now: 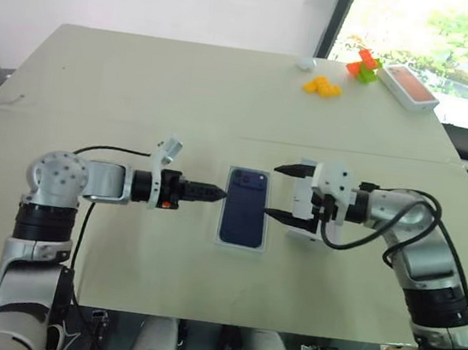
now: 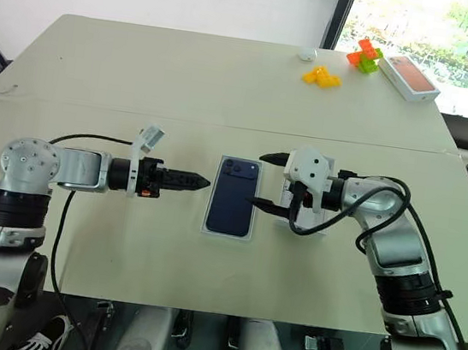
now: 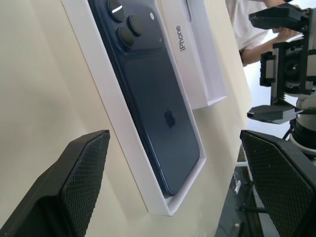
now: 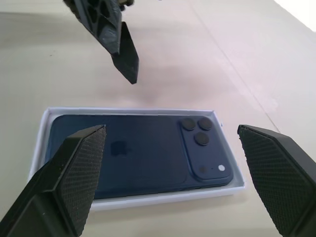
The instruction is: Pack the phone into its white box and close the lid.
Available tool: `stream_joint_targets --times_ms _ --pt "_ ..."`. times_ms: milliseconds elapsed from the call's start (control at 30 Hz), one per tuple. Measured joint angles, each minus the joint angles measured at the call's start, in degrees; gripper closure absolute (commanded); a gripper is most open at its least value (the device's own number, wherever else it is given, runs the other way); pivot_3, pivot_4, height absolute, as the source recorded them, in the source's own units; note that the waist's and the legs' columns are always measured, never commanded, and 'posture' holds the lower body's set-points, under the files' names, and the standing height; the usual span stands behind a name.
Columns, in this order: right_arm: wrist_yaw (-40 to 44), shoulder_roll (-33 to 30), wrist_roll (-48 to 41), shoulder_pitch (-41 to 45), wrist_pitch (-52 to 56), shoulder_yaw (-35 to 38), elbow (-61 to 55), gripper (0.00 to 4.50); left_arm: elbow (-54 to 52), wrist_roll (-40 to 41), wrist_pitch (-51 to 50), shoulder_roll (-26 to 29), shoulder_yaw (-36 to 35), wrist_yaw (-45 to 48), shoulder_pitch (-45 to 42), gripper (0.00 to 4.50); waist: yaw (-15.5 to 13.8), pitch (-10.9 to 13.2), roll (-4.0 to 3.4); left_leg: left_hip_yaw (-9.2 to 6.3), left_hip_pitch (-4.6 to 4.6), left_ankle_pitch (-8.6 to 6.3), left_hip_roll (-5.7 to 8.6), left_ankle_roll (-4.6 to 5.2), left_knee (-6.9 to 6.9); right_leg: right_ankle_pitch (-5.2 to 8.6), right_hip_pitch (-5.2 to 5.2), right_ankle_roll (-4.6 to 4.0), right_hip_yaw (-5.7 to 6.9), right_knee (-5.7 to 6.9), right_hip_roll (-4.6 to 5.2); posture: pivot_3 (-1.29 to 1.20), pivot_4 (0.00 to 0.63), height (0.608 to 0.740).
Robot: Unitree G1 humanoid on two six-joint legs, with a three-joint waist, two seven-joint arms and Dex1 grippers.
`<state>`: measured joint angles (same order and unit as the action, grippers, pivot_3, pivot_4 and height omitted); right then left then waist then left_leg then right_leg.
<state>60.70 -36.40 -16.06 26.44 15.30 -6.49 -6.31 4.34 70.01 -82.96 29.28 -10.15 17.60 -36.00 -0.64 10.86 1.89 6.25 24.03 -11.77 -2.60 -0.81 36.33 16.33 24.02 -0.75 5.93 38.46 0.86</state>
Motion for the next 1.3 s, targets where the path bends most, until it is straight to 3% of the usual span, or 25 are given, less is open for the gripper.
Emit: stream_joint_targets --times_ms 133,267,500,733,900,933,1000,1067,1200,1233,1267,1300 --pt "-2.21 2.27 -1.52 0.51 4.05 0.06 -0.52 2.39 0.43 -3.46 4.82 -2.84 -2.46 -2.69 -0.08 2.42 -0.04 0.0 0.0 0.01 0.02 -0.01 0.01 0.02 0.0 -0.11 0.0 -0.18 0.0 -0.01 0.01 0.0 0.15 0.737" --pt "-4.65 4.03 0.28 0.37 4.12 -2.33 -2.35 4.46 -5.0 -6.3 6.7 -6.6 0.47 -3.05 3.45 4.46 -0.02 0.0 0.0 0.01 0.02 0.0 0.02 -0.01 0.0 -0.11 0.0 -0.18 0.0 -0.01 0.03 0.0 0.15 0.737" --pt "-10.65 5.33 10.86 -2.83 1.21 -9.72 -0.56 4.46 -7.72 -10.48 8.09 -13.02 2.9 -5.65 8.46 4.46 -0.04 -0.01 0.01 0.01 0.01 -0.1 0.02 0.16 0.01 -0.09 -0.01 -0.14 0.0 0.02 0.01 0.0 0.15 0.737" --pt "-11.28 3.57 17.47 -2.89 -2.47 -12.03 0.47 4.46 -10.56 -13.8 8.64 -11.26 5.0 -3.56 9.91 4.46 -0.02 -0.09 -0.01 0.01 -0.55 -0.18 0.02 0.28 -0.11 0.03 -0.53 0.04 0.0 -0.11 0.0 0.0 0.15 0.737" --pt "-10.59 4.69 14.5 -2.26 0.85 -9.86 0.52 4.46 -11.26 -15.45 10.04 -10.3 4.85 -1.76 9.9 4.46 -0.03 -0.07 0.0 0.01 -0.6 -0.19 0.02 0.28 -0.16 0.02 -0.58 0.03 0.0 -0.14 0.0 0.0 0.15 0.737" --pt "-10.36 5.07 13.07 -1.46 2.5 -8.74 0.52 4.22 -11.27 -15.96 10.78 -9.84 4.79 -1.31 9.76 4.49 0.05 -0.06 -0.01 0.01 -0.59 -0.19 0.02 0.28 -0.16 0.02 -0.56 0.03 0.0 -0.14 0.0 0.0 0.15 0.737" --pt "-10.25 5.22 10.47 0.76 6.63 -6.41 0.46 3.64 -11.42 -16.73 12.54 -8.62 4.62 0.08 9.06 3.95 0.04 -0.06 -0.01 0.01 -0.59 -0.19 0.01 0.28 -0.18 0.02 -0.55 0.02 0.0 -0.13 -0.01 0.0 0.15 0.737" --pt "-11.92 5.29 8.78 3.95 12.78 -3.57 0.41 2.64 -11.82 -17.09 14.2 -5.69 4.13 2.68 8.09 3.15 0.13 -0.05 -0.01 0.01 -0.58 -0.19 0.0 0.27 -0.2 0.02 -0.53 0.0 0.0 -0.13 -0.01 0.0 0.15 0.737" --pt "-16.17 4.58 8.02 7.75 23.87 0.03 -0.8 0.48 -12.6 -19.48 19.49 -0.02 2.92 8.84 7.79 1.03 0.04 -0.05 -0.02 0.02 -0.58 -0.2 0.01 0.27 -0.29 -0.09 -0.51 -0.21 0.0 -0.19 0.01 0.0 0.15 0.737" --pt "-17.11 4.36 7.85 7.87 27.76 0.04 -1.81 0.0 -12.75 -19.67 20.91 1.22 2.61 11.07 8.43 0.33 0.01 -0.05 -0.03 0.02 -0.55 -0.2 0.02 0.28 -0.31 -0.09 -0.49 -0.21 0.0 -0.21 0.03 0.0 0.15 0.737" --pt "-17.7 4.38 7.73 7.91 29.82 0.06 -2.43 0.0 -12.76 -19.89 21.47 1.73 2.59 12.07 8.65 0.03 -0.01 -0.04 -0.03 0.02 -0.53 -0.2 0.02 0.28 -0.3 -0.1 -0.48 -0.21 0.0 -0.21 0.04 0.0 0.15 0.737" --pt "-18.9 4.46 7.42 8.03 33.65 0.08 -3.76 0.0 -12.78 -20.38 22.62 2.51 2.6 13.84 9.13 0.03 0.0 -0.04 -0.04 0.03 -0.5 -0.21 0.02 0.29 -0.29 -0.1 -0.44 -0.22 0.0 -0.21 0.05 0.0 0.15 0.737"
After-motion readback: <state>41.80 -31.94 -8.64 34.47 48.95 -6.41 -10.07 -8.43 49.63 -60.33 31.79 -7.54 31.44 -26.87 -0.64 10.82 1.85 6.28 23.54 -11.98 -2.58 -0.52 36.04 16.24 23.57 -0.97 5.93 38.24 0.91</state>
